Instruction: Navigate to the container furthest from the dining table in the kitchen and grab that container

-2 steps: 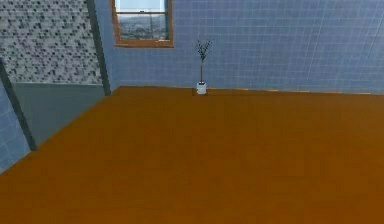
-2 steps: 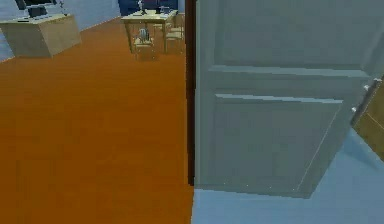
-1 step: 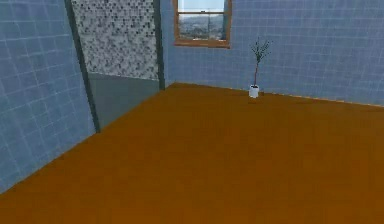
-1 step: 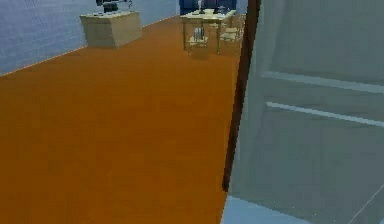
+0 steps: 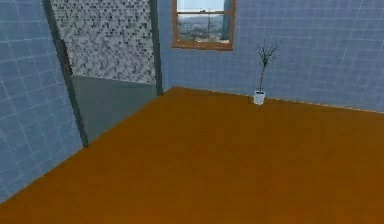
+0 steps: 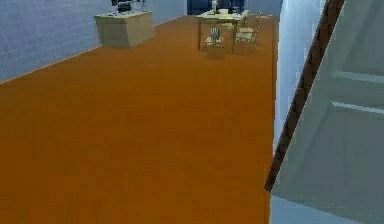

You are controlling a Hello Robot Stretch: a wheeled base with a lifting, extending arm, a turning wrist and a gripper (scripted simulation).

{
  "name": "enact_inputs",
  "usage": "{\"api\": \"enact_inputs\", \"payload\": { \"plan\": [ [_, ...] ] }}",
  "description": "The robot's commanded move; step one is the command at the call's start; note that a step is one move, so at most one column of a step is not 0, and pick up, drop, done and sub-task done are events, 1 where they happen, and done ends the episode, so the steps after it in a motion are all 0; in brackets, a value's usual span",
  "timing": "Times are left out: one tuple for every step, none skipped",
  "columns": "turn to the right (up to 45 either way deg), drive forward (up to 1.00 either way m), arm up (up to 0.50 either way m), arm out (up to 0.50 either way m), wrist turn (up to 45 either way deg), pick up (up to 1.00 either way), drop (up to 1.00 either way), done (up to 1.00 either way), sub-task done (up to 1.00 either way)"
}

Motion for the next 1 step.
{"api": "enact_inputs", "payload": {
  "plan": [
    [-15.0, 0.0, 0.0, 0.0, 0.0, 0.0, 0.0, 0.0, 0.0]
  ]
}}
